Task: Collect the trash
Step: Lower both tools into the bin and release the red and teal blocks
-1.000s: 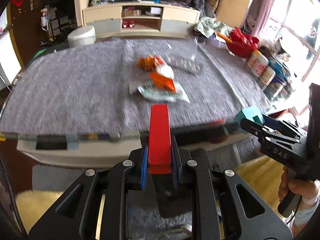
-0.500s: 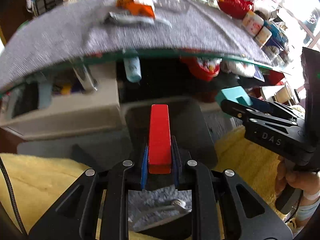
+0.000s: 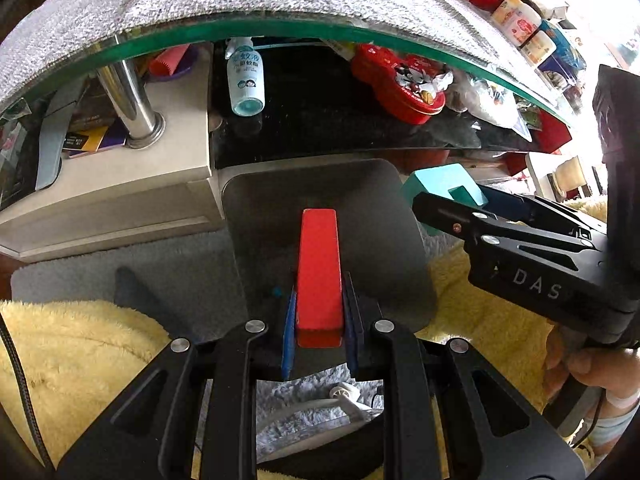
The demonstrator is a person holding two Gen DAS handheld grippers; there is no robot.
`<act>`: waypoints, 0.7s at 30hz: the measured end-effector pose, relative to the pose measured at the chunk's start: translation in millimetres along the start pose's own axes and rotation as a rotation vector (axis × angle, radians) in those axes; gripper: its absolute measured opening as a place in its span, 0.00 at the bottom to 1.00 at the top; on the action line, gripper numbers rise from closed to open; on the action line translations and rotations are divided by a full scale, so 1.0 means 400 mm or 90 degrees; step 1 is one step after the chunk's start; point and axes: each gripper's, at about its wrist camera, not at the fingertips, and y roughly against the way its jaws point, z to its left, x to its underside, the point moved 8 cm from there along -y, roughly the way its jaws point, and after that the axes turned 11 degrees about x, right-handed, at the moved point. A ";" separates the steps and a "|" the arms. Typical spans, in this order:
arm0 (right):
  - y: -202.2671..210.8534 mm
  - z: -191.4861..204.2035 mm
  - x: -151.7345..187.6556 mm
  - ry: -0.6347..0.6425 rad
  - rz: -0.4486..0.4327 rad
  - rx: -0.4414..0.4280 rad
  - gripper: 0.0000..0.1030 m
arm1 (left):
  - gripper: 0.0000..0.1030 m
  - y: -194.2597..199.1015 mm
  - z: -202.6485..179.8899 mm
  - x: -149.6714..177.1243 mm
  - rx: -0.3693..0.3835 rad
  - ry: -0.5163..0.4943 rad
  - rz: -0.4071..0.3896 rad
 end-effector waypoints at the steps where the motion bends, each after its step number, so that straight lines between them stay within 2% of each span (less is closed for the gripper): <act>1: -0.003 0.000 -0.003 0.000 0.002 0.004 0.61 | 0.17 0.000 0.002 -0.001 -0.001 0.001 -0.001; 3: -0.002 -0.002 -0.009 -0.003 -0.001 0.006 0.61 | 0.20 0.003 0.007 -0.005 -0.005 0.002 -0.004; 5: 0.002 -0.008 -0.018 -0.006 -0.006 0.012 0.61 | 0.36 0.009 0.012 -0.011 -0.009 0.003 -0.009; 7: 0.008 -0.016 -0.027 -0.011 -0.012 0.018 0.64 | 0.43 0.019 0.014 -0.018 -0.014 0.002 -0.020; 12: 0.036 -0.047 -0.060 -0.029 -0.040 0.041 0.81 | 0.59 0.060 0.019 -0.044 -0.036 -0.004 -0.052; 14: 0.052 -0.058 -0.075 -0.038 -0.053 0.039 0.86 | 0.68 0.085 0.025 -0.058 -0.043 -0.005 -0.069; 16: 0.075 -0.065 -0.092 -0.045 -0.070 0.033 0.90 | 0.74 0.116 0.031 -0.076 -0.053 -0.008 -0.091; 21: 0.128 -0.065 -0.142 -0.048 -0.103 0.021 0.90 | 0.83 0.182 0.053 -0.119 -0.064 0.003 -0.131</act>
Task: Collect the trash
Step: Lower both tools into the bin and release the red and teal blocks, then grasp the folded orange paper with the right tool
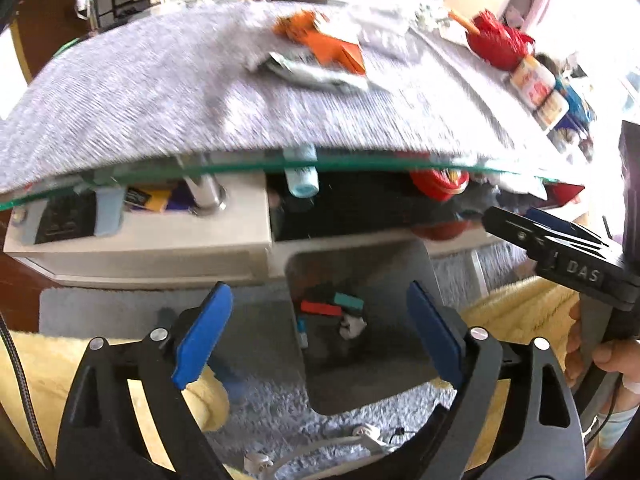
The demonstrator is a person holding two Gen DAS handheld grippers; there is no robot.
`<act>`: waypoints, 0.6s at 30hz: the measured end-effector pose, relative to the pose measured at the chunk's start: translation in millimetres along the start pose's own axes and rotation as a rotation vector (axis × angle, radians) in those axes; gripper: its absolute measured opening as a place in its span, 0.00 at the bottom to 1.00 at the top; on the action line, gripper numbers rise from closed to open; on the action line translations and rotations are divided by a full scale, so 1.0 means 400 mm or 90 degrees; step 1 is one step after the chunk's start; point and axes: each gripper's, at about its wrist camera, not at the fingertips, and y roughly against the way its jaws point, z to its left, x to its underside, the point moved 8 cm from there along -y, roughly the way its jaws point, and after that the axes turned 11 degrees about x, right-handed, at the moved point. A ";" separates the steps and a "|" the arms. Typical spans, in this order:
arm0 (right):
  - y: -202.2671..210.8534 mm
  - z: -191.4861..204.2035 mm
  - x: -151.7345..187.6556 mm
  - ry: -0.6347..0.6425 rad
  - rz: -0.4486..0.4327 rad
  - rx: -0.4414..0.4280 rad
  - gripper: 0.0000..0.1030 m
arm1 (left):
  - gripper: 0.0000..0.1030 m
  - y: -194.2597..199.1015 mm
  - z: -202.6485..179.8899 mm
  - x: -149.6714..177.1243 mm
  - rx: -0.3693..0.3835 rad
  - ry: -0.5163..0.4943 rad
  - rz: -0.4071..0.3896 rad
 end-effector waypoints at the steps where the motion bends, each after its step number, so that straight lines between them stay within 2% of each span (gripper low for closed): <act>1: 0.006 0.001 -0.009 0.002 -0.005 -0.001 0.90 | 0.84 0.010 0.007 -0.012 -0.002 0.003 -0.006; 9: 0.030 0.031 -0.112 0.015 -0.043 -0.007 0.90 | 0.84 0.063 0.052 -0.107 -0.022 0.013 -0.043; 18: 0.012 0.105 -0.216 0.038 -0.061 -0.039 0.90 | 0.84 0.072 0.111 -0.206 -0.042 0.020 -0.059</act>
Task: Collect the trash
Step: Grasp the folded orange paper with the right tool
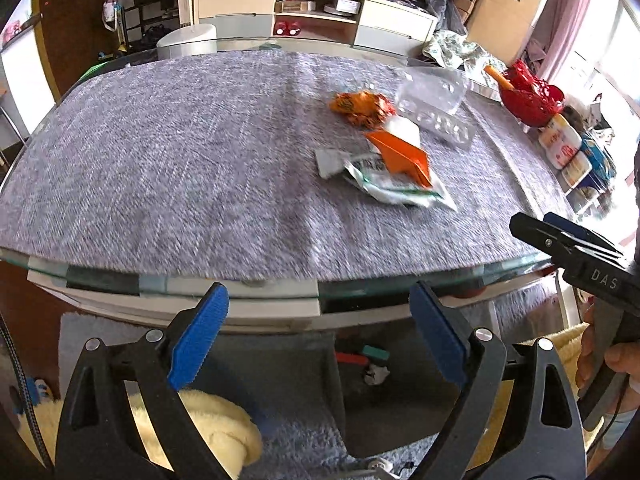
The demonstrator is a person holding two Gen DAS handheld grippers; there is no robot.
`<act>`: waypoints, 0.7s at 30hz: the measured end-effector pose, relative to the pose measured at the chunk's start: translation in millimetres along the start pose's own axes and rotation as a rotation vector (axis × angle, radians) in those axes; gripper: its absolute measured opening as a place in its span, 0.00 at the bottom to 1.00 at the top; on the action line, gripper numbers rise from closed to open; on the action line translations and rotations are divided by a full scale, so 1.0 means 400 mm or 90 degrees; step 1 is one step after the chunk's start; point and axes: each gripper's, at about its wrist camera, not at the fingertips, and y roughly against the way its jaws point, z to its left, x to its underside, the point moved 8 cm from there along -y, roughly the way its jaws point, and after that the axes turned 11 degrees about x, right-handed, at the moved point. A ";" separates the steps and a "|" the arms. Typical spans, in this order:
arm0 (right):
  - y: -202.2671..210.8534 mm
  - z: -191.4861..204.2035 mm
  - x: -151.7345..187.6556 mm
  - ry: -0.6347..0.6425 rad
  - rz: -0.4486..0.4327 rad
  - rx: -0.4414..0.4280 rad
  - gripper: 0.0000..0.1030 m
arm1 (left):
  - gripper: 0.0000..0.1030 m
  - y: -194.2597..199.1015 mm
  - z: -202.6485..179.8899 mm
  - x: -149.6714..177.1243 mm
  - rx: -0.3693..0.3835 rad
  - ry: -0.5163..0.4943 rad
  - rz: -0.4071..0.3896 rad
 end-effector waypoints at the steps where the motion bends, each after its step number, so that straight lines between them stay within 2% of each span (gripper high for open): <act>1: -0.003 0.008 -0.006 0.002 0.000 -0.005 0.90 | 0.84 -0.004 0.006 -0.005 -0.002 0.000 0.001; 7: -0.037 0.084 -0.056 0.027 0.004 -0.047 0.80 | 0.84 -0.024 0.015 -0.041 0.002 -0.015 0.010; 8: -0.046 0.098 -0.063 0.032 0.007 -0.056 0.71 | 0.84 -0.027 0.016 -0.046 0.003 -0.016 0.011; 11: -0.076 0.143 -0.079 0.046 0.021 -0.080 0.58 | 0.84 -0.037 0.026 -0.055 0.003 -0.013 0.015; 17: -0.132 0.196 -0.093 0.068 0.045 -0.102 0.52 | 0.84 -0.065 0.034 -0.066 0.006 -0.012 0.026; 19: -0.148 0.202 -0.093 0.071 0.053 -0.105 0.47 | 0.84 -0.076 0.032 -0.070 0.008 -0.012 0.029; 21: -0.158 0.203 -0.095 0.075 0.054 -0.104 0.36 | 0.84 -0.087 0.031 -0.075 0.011 -0.010 0.032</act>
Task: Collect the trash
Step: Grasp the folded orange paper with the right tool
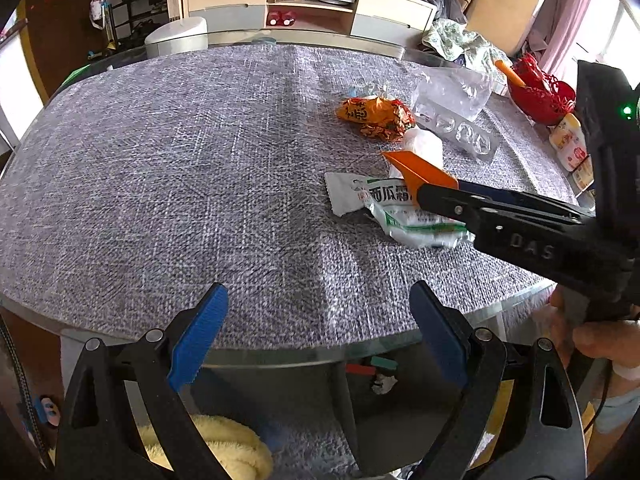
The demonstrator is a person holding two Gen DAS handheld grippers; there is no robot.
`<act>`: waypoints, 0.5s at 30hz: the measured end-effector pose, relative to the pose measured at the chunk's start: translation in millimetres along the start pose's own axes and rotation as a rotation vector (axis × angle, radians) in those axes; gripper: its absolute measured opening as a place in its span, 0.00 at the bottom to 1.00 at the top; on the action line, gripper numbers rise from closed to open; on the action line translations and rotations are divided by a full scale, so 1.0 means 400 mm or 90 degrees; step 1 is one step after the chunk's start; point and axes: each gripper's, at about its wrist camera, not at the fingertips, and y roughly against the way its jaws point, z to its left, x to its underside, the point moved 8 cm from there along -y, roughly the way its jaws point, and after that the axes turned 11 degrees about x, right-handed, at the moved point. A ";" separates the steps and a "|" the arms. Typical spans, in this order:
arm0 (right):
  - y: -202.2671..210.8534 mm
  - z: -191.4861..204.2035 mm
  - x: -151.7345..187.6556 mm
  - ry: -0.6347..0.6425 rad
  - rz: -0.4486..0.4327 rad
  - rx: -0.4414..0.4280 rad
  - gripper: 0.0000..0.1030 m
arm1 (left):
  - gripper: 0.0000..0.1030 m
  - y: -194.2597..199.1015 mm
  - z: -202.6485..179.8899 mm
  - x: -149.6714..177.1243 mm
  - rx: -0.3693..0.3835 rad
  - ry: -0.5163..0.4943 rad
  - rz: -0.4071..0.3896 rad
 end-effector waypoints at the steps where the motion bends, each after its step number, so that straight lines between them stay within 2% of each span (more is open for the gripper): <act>1: -0.002 0.001 -0.001 0.003 0.000 -0.001 0.33 | 0.84 -0.005 0.000 -0.003 0.001 0.000 0.001; 5: 0.016 -0.004 -0.002 0.016 -0.007 -0.010 0.25 | 0.84 -0.023 -0.007 -0.018 0.011 0.000 0.004; 10: 0.058 -0.056 -0.010 0.006 -0.028 -0.002 0.24 | 0.83 -0.043 -0.029 -0.049 0.033 0.003 -0.003; 15: 0.074 -0.098 0.004 -0.006 -0.027 0.004 0.24 | 0.74 -0.082 -0.048 -0.079 0.041 0.003 0.004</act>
